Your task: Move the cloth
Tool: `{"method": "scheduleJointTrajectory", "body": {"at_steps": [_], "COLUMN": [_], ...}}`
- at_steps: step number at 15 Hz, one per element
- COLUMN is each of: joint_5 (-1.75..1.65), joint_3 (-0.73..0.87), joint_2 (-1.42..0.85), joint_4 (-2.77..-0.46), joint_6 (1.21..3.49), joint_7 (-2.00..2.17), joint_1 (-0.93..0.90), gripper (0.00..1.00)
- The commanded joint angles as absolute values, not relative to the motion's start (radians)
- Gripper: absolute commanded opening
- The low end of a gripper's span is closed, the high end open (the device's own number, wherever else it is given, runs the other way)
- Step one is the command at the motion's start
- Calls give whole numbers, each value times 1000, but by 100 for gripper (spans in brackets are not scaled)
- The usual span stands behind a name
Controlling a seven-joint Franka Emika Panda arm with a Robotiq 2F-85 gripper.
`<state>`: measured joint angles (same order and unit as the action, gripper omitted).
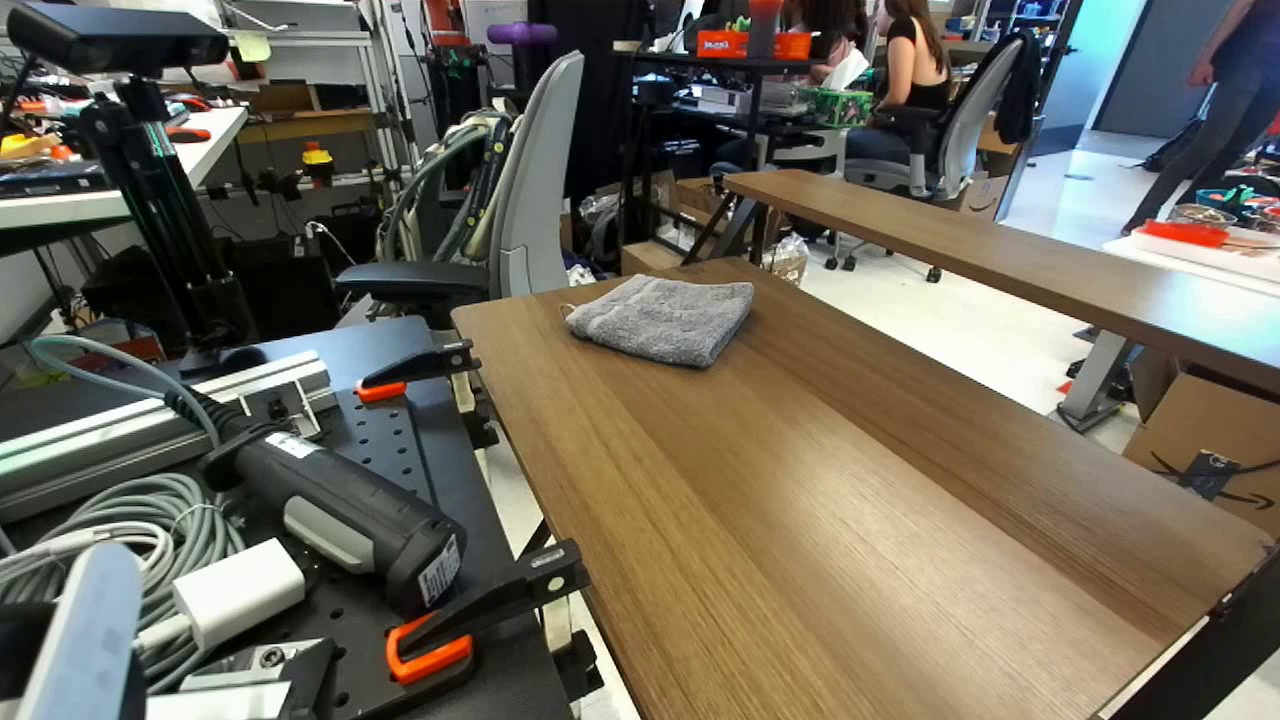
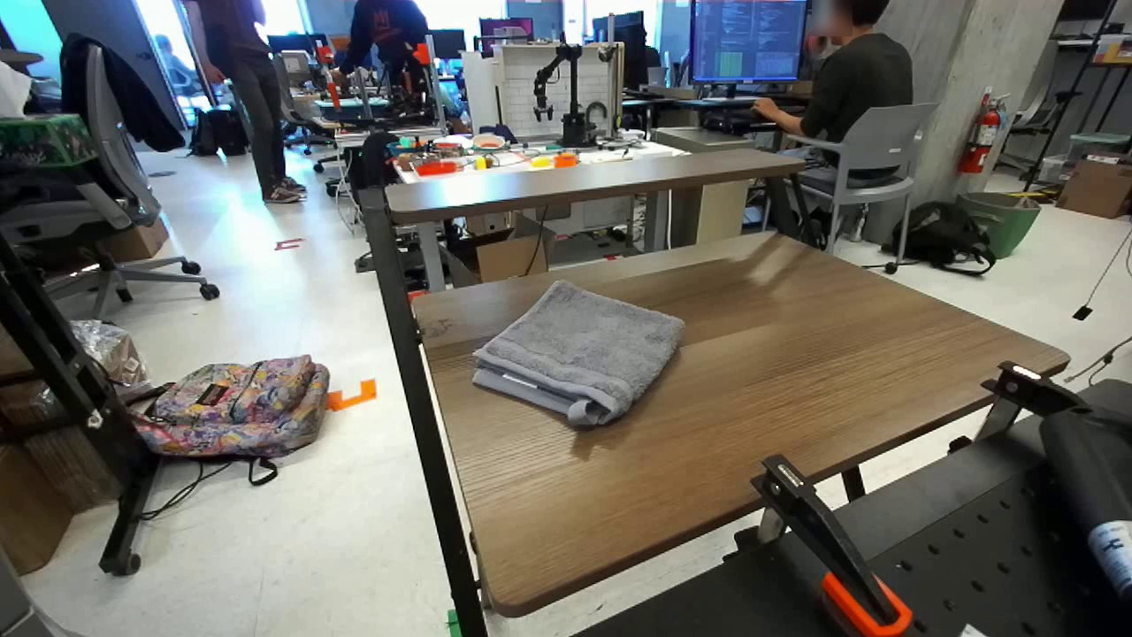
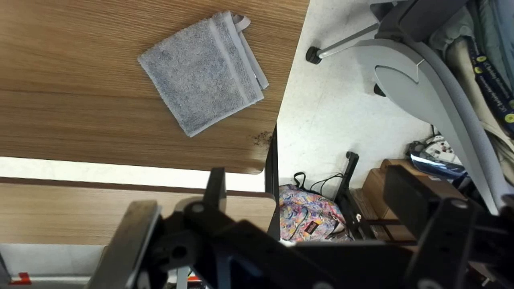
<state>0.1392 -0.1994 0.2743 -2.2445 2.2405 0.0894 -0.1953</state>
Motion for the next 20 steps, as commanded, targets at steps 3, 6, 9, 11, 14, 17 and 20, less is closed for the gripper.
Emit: {"method": "scheduleJointTrajectory", "body": {"at_steps": [3,6,9,11,14,17,20], "joint_5": [126,113,98,83,50,-6,-38], "joint_3": [-207,-205,-200,-193,-179,-155,-128], "joint_2": [186,100,6,-63,-166,-284,-391], "joint_4": [-2257,-2257,-2257,-2253,-2237,-2194,-2127], "joint_6": [2336,2403,2454,2491,2559,2607,2607], "joint_7": [103,107,114,115,134,182,232], "joint_1": [-191,-188,-186,-185,-190,-203,-220], "gripper": [100,100,100,100,100,100,100]}}
